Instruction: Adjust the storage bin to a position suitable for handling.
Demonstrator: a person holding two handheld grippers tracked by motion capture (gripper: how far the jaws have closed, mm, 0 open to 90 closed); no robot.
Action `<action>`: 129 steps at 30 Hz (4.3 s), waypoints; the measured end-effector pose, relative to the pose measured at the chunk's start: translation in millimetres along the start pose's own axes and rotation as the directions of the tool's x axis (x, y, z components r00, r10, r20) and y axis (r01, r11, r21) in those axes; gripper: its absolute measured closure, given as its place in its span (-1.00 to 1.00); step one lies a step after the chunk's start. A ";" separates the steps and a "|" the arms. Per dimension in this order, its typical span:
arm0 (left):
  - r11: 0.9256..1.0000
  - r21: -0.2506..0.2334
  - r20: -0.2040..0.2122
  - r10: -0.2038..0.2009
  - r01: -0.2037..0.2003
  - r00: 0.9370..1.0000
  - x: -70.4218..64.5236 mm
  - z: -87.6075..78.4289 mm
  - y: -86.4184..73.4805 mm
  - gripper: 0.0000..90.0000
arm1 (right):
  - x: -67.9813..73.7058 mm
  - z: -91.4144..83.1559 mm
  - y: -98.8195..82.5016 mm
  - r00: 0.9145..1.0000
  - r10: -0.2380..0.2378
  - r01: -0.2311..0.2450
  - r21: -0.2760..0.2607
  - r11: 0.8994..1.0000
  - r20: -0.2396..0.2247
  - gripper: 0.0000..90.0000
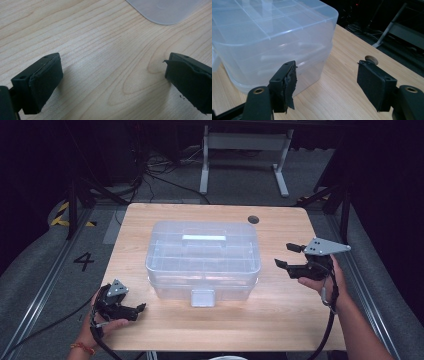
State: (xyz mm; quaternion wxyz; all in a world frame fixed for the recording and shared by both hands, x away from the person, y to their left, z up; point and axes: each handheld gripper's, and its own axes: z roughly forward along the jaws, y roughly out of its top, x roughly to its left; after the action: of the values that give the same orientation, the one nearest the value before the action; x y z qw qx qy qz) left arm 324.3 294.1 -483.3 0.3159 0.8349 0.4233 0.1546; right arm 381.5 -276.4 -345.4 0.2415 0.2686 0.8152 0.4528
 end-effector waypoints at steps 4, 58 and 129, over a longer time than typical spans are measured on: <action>1.000 0.000 0.000 0.000 0.000 1.000 0.0 0.0 0.0 -0.96 | 1.9 1.3 7.6 1.000 -0.007 0.007 -0.004 1.000 -0.005 -0.27; 1.000 0.000 0.001 -0.003 0.003 1.000 -0.2 0.1 0.0 -0.96 | 38.9 59.9 74.9 0.986 -0.092 0.085 -0.054 0.995 -0.136 -0.24; 0.998 -0.023 -0.035 -0.063 0.062 0.997 0.5 -0.7 3.4 -0.65 | 67.4 104.4 119.4 0.961 -0.192 0.202 0.033 0.979 -0.197 0.64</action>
State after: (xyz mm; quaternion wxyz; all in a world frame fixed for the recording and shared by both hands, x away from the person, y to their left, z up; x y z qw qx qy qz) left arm 326.3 293.3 -480.5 0.3219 0.8149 0.4532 0.1640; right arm 424.4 -115.4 -301.3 0.1981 0.1473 0.8690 0.4289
